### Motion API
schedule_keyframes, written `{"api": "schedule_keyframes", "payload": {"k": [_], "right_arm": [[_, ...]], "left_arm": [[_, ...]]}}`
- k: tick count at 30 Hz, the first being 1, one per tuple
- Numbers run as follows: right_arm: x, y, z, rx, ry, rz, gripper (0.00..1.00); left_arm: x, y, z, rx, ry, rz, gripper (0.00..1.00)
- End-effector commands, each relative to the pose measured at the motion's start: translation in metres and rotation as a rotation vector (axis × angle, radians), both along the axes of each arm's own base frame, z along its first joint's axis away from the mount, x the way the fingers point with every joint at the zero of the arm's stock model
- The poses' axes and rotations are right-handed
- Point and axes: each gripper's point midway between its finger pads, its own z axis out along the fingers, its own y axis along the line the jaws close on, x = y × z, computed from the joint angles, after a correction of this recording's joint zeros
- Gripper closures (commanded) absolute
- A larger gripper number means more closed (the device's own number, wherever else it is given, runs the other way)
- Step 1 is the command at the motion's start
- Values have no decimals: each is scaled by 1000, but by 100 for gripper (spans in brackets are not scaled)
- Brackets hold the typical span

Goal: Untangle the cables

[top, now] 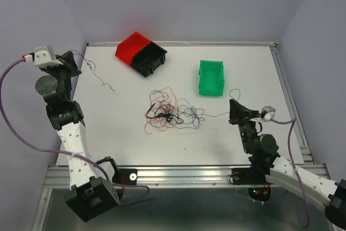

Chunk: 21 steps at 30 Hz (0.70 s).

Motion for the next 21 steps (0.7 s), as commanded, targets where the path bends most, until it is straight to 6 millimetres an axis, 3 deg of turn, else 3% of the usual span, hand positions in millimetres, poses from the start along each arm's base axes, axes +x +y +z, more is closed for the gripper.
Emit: {"api": "schedule_keyframes", "payload": {"k": [1,3,5,6,12,13,15,17,18,19,20,21], "right_arm": [[-6,36,-46,-212,69,173,100],[-4,50,-41,-241,74,223,100],[-2,70,-58,-323,118,297,99],[1,76,-53,-326,117,309,99],[-2,112,-73,-413,128,460,100],[-2,115,-72,-413,126,471,99],[-2,120,-77,-433,132,492,99],[-3,124,-79,-435,131,508,99],[-2,124,-82,-439,140,509,99],[-2,125,-81,-437,136,510,99],[-2,125,-83,-442,140,512,100],[-1,125,-82,-437,138,507,99]], "left_arm": [[-10,-31,38,91,-119,-151,100],[-13,-51,39,125,-133,-253,100],[-13,-62,42,139,-143,-301,100],[-13,-65,44,144,-147,-313,100],[1,-66,73,118,-183,-354,100],[12,-66,69,96,-173,-371,100],[17,-70,85,86,-212,-397,100],[39,-75,83,57,-199,-421,100],[52,-78,89,50,-208,-425,100],[49,-76,102,64,-234,-411,100],[67,-81,94,48,-216,-424,100],[71,-83,107,61,-240,-421,100]]}}
